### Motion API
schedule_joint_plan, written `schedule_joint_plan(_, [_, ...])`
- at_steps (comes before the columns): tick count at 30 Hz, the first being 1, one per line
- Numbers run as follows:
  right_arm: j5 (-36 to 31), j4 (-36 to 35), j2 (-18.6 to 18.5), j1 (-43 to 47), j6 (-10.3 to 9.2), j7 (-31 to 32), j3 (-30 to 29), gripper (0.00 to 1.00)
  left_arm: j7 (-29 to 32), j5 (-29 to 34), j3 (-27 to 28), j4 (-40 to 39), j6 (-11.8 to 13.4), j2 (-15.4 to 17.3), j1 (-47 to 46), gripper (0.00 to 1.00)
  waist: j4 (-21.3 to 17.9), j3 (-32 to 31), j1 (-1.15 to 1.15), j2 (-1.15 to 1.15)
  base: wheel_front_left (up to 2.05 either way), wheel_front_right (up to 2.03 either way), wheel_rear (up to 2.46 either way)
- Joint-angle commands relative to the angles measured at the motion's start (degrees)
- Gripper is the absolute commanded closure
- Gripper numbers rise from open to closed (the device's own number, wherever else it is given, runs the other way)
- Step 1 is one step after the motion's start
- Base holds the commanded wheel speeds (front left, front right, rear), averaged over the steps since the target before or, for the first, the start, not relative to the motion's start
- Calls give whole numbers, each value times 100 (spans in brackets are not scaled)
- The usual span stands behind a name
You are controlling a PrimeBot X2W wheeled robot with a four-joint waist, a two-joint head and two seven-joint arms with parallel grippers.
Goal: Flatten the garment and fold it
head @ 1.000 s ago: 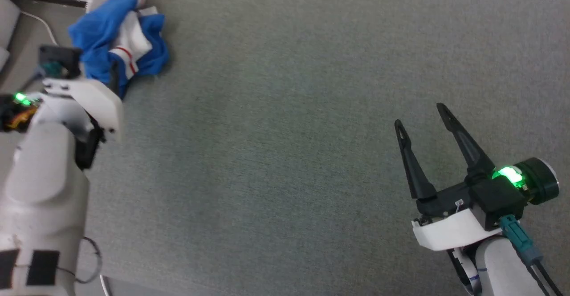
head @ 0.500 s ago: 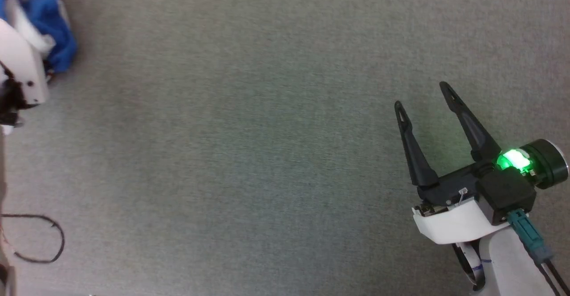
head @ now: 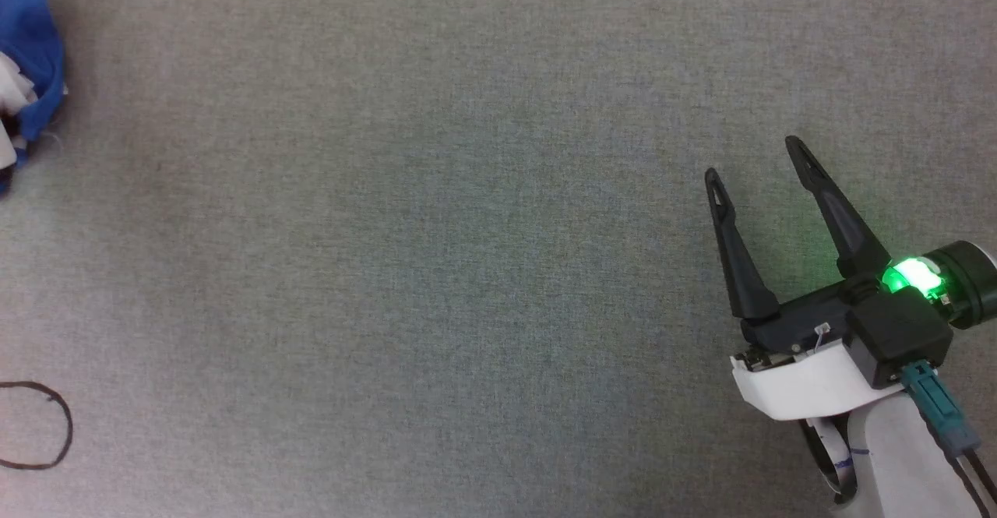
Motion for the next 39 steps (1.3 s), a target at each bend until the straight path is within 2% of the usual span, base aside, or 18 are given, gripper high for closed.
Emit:
schedule_joint_plan(1, [6, 21, 2, -88, -5, -27, 5, 0, -188, -143, -24, 50, -41, -205, 253, 100, 54, -138, 0, 0, 0, 0, 0])
schedule_joint_plan(6, [11, 96, -14, -75, -5, -27, 23, 0, -612, -263, -37, -46, -41, -107, 247, 100, 98, -393, 0, 0, 0, 0, 0])
schedule_joint_plan(10, [67, 209, 35, -29, -5, -27, -35, 0, -1663, -243, -53, -300, -41, 101, 169, 100, 126, -856, 0, 0, 0, 0, 0])
schedule_joint_plan(14, [71, 374, 126, 96, -5, -27, -148, 0, -2453, -409, -110, -458, -41, 31, 161, 100, 134, -1335, 0, 0, 0, 0, 0])
schedule_joint_plan(19, [115, 558, 217, 202, -5, -27, -303, 0, -3210, -416, -536, -819, -41, 190, 255, 100, 85, -1858, 0, 0, 0, 0, 0])
schedule_joint_plan(22, [149, 607, 233, 257, -5, -27, -377, 0, -3462, -407, -747, -1002, -41, 217, 279, 100, 74, -2055, 0, 0, 0, 0, 0])
schedule_joint_plan(27, [298, 702, 246, 409, -5, -27, -534, 0, -3969, -499, -1074, -1592, -42, 58, 372, 100, 11, -2482, 0, 0, 0, 0, 0])
schedule_joint_plan(32, [426, 759, 247, 529, -5, -27, -653, 0, -4439, -446, -1324, -2294, -42, -280, 484, 100, -97, -2825, 0, 0, 0, 0, 0])
schedule_joint_plan(39, [487, 815, 248, 630, -5, -27, -764, 0, -4372, -422, -1802, -3287, 6, -853, 877, 100, -388, -3120, 0, 0, 0, 0, 0])
